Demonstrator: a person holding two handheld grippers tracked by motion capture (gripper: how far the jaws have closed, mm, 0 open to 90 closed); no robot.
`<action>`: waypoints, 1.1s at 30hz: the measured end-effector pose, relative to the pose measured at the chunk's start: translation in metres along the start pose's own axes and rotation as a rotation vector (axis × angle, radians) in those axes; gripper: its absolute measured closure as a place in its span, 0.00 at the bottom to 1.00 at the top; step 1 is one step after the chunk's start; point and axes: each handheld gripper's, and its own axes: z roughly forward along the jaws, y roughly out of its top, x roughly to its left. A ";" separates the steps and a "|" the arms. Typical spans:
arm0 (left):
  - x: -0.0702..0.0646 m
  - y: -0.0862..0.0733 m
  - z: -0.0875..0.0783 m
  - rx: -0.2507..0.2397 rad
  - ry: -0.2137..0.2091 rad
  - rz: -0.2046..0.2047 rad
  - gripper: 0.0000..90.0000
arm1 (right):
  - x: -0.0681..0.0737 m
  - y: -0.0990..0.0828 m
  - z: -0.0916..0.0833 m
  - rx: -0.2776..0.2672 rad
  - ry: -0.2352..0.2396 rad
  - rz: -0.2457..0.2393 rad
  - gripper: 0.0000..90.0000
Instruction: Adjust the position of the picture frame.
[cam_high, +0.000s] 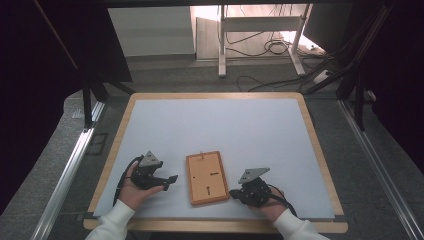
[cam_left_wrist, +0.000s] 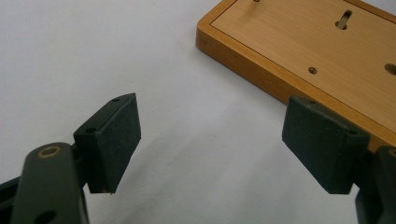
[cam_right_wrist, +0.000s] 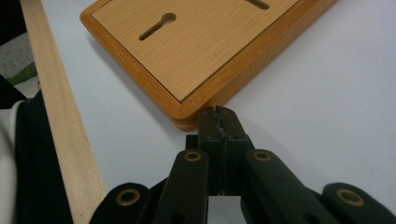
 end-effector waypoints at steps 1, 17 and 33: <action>0.000 0.000 0.000 -0.001 0.000 -0.001 0.22 | 0.000 0.000 0.000 0.000 0.002 0.007 1.00; 0.000 0.000 0.000 0.003 0.000 0.003 0.22 | 0.023 0.007 0.013 0.001 0.041 -0.022 1.00; 0.002 -0.002 -0.003 -0.021 -0.012 0.006 0.22 | -0.012 0.002 -0.019 -0.102 -0.043 0.063 0.99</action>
